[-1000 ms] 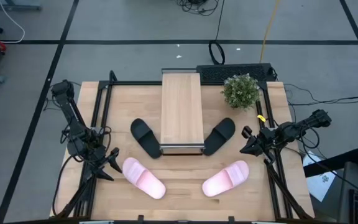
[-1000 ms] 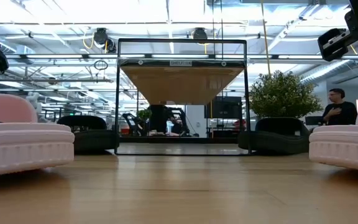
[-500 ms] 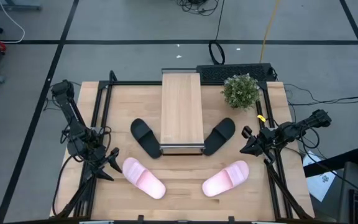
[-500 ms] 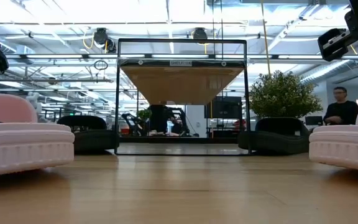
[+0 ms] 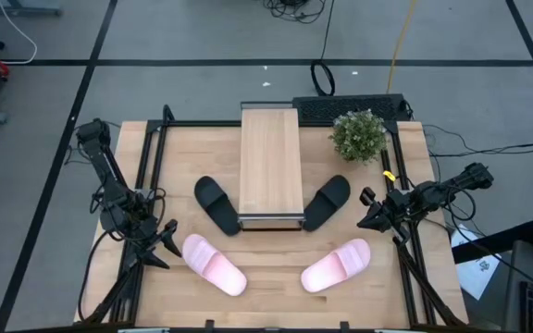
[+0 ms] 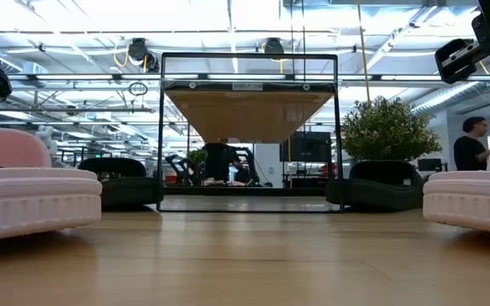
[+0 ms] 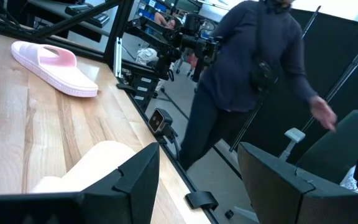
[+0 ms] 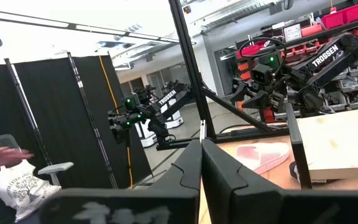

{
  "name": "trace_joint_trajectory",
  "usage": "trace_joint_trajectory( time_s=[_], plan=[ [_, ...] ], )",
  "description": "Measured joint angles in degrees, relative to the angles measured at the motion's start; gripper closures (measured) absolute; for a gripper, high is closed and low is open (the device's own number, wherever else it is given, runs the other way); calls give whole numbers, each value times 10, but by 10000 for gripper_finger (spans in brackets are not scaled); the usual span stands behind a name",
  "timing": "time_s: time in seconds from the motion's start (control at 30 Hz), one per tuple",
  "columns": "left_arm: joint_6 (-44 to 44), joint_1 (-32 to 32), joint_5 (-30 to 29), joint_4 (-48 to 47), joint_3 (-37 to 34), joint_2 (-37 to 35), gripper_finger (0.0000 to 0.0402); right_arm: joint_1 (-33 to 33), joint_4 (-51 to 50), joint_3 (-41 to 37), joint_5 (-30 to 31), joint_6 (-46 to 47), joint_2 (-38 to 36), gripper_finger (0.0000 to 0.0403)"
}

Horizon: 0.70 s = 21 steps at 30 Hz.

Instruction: Pick and place slides into the shelf

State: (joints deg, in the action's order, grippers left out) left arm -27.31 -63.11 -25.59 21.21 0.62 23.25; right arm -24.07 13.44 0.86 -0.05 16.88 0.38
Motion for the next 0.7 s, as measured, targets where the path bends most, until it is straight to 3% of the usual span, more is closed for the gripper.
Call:
trace_joint_trajectory(
  time_s=[0.2,0.4,0.63,0.7],
  plan=[
    [0,0,0,0,0,0,188,0,0,0,0,2,0,401],
    [0,0,0,0,0,0,188,0,29,0,6,72,0,401],
    [4,0,0,-1,0,0,188,0,204,0,69,122,0,401],
    [59,1,-4,-17,0,0,188,0,265,0,95,117,0,401]
  ],
)
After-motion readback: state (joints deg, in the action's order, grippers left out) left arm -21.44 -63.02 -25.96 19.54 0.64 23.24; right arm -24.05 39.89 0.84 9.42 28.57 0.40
